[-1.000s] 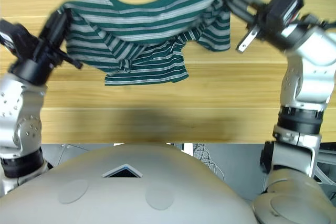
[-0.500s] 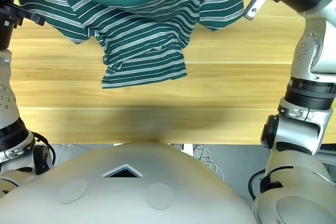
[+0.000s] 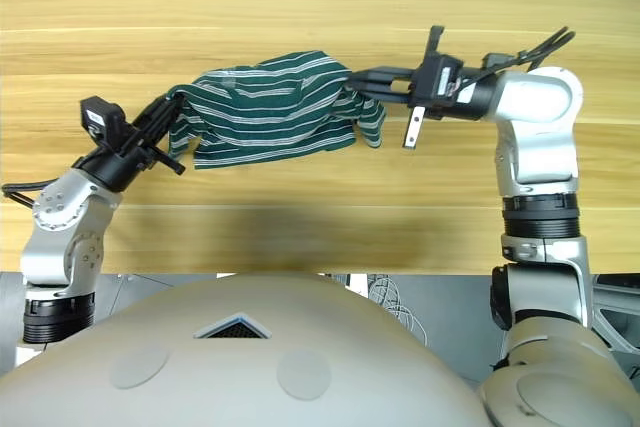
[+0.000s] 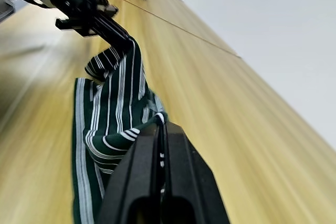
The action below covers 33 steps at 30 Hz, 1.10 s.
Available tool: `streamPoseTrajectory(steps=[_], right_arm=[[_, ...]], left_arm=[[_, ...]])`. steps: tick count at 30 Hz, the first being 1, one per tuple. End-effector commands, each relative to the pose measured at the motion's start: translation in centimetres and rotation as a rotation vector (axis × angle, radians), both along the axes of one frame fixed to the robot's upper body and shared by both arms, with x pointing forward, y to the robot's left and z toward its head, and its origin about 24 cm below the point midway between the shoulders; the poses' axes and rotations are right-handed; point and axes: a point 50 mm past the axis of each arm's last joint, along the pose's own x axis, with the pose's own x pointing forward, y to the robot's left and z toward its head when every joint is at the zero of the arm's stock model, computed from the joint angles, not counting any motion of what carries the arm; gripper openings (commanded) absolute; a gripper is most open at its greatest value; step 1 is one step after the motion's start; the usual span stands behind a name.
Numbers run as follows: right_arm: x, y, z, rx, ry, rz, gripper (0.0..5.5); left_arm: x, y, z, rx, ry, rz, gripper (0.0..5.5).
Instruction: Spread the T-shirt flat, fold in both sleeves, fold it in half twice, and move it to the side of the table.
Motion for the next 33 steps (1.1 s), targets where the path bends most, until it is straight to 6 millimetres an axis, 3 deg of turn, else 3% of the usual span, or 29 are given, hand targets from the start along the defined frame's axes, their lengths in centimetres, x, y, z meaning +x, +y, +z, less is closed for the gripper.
streamPoseTrajectory(steps=[1, 6, 12, 20, 33], right_arm=[[0.1, 0.3, -3.0, -0.048, 0.112, -0.014, 0.04], [0.3, 0.1, -4.8, -0.043, 0.173, -0.047, 0.04], [0.6, -0.1, -4.3, -0.015, 0.171, -0.058, 0.04], [-0.2, 0.4, -3.2, -0.038, 0.141, -0.077, 1.3], [-1.6, 0.2, -3.2, -0.058, 0.2, -0.181, 1.3]], left_arm=[[-0.6, 0.6, -1.7, 0.025, 0.038, 0.034, 0.0], [-1.2, 2.2, -2.9, 0.034, 0.062, 0.098, 0.0], [-1.4, 2.7, -3.1, 0.034, 0.059, 0.11, 0.0], [-1.6, 2.3, -2.9, 0.028, 0.051, 0.095, 0.0], [-1.9, 1.8, -2.5, 0.025, 0.048, 0.087, 0.0]])
